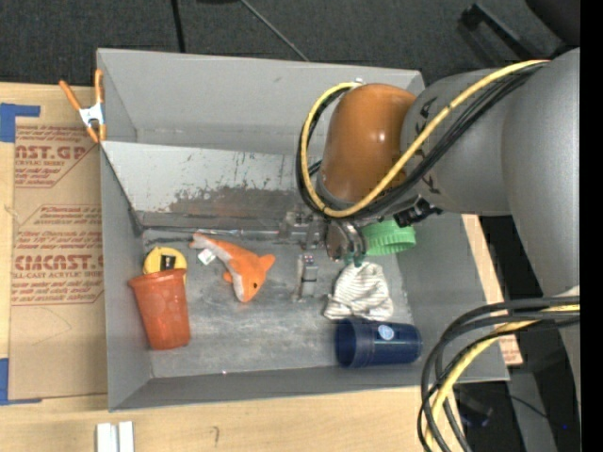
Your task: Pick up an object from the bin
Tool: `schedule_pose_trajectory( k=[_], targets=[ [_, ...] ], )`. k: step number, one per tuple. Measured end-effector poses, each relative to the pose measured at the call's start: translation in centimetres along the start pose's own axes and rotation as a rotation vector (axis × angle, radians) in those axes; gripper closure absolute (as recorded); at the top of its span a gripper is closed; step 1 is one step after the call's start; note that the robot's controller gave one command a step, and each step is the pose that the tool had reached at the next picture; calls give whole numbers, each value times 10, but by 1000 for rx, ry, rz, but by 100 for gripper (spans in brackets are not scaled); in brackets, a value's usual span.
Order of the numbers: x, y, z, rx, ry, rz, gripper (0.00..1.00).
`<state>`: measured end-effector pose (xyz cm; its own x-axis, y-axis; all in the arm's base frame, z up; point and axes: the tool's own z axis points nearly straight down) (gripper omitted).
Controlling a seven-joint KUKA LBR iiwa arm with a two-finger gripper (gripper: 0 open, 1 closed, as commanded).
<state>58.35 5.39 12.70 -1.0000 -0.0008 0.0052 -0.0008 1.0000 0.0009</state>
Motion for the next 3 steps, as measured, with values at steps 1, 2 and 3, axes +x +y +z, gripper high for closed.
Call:
schedule_pose_trajectory(
  k=[1, 2, 3],
  targets=[
    [-1, 0, -5, 0, -6, 0, 0],
    [-5, 49, 41, 0, -12, 45, 0],
    [-2, 80, 67, -1, -6, -16, 0]
  ],
)
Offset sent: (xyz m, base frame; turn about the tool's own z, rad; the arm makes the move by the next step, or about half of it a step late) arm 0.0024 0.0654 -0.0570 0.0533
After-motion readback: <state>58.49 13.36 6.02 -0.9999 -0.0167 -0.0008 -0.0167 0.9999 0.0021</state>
